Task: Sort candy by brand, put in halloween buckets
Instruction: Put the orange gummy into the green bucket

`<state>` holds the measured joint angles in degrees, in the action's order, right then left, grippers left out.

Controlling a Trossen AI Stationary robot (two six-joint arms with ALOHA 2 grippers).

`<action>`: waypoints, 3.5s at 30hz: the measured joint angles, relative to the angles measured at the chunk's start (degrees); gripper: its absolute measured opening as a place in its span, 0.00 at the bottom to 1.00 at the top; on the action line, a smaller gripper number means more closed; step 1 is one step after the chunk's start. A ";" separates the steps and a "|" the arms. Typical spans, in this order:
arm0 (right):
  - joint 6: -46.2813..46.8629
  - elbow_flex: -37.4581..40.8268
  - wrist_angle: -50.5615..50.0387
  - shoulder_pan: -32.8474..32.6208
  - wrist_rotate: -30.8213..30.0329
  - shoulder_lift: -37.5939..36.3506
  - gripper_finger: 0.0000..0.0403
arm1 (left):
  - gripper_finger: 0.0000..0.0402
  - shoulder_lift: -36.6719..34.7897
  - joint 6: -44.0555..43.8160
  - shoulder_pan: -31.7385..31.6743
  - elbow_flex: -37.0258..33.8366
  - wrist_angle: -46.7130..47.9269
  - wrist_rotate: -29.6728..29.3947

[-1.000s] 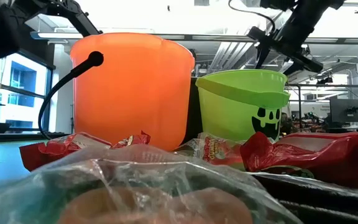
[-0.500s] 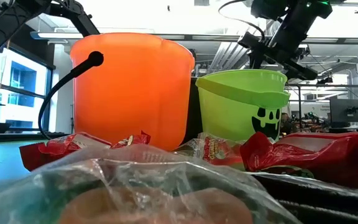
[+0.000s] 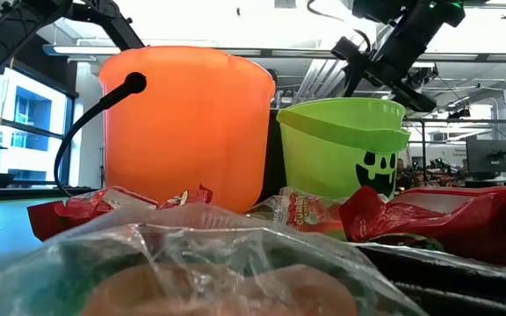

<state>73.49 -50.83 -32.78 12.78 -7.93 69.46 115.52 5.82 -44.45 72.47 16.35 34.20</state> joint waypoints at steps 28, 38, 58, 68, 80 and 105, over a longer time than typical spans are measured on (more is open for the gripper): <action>1.53 0.00 4.24 0.00 -0.71 -0.01 0.55 | 0.43 0.96 3.22 0.18 0.15 1.92 4.21; 3.23 0.00 4.31 0.00 -0.58 -0.01 0.55 | 0.37 0.96 4.89 1.21 0.15 1.85 0.95; 5.15 0.00 6.08 0.00 -0.09 -0.01 0.55 | 0.28 1.38 33.25 5.19 -0.08 0.91 -8.85; 4.70 0.00 6.54 -0.02 -0.13 -0.03 0.55 | 0.03 1.37 33.24 7.25 -2.34 -5.15 -16.71; 1.83 0.00 6.60 0.00 -0.37 -0.03 0.55 | 0.00 -12.78 30.23 -1.13 -2.36 7.56 -14.96; -35.50 -2.01 -11.75 -2.53 -3.38 -19.78 0.55 | 0.00 -29.58 -11.52 38.49 -2.27 -0.38 -30.05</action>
<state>37.99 -52.84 -44.52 10.25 -11.32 49.68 85.95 -5.70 -5.96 70.19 15.97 4.15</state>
